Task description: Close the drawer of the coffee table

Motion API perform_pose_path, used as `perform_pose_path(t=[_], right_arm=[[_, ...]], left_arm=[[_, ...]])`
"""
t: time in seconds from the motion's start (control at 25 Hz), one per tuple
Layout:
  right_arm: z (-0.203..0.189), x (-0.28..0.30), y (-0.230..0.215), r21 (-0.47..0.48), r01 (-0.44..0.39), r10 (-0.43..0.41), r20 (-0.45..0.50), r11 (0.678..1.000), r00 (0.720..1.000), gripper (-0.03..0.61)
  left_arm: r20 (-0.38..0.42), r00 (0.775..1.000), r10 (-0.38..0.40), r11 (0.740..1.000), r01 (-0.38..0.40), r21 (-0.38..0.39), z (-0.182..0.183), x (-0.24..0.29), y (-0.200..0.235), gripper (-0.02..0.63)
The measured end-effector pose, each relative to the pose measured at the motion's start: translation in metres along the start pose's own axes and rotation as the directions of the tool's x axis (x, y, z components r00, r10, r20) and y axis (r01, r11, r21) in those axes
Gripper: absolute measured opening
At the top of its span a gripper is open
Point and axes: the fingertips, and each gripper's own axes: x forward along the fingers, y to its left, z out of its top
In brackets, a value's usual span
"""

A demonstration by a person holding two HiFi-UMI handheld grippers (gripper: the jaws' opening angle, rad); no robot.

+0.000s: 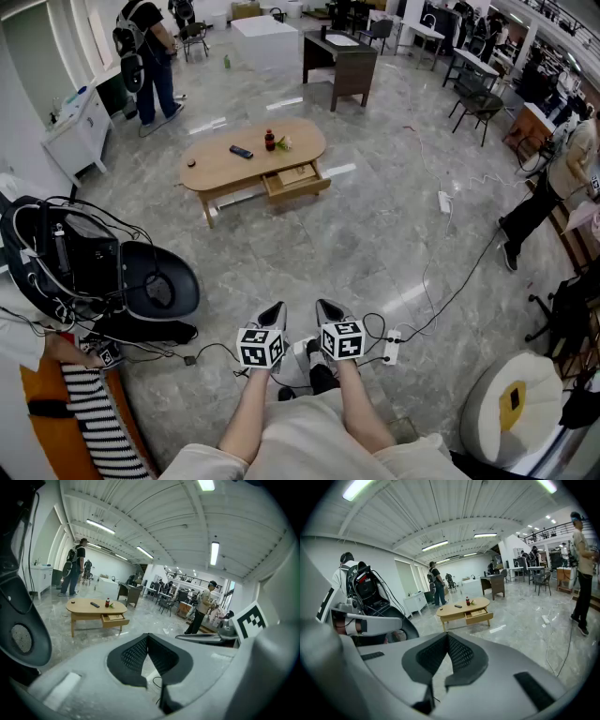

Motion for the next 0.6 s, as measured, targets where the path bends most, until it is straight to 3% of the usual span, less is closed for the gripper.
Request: perform_pose_path(t=[0.2,0.6], right_arm=[[0.008,0.017,-0.039,-0.004,-0.017,0.017,0.025,1.0,1.0,0.015],[0.077,0.076,-0.054,0.033,-0.065,0.063,0.071,0.997,0.996,0.015]], left_arm=[[0.002,1.0,0.005,0.999,-0.006,0.038,0.007,0.037,-0.011,0.008],[-0.028,0.998,0.061,0.994,-0.058,0.093,0.062,0.08,0.019,0.008]])
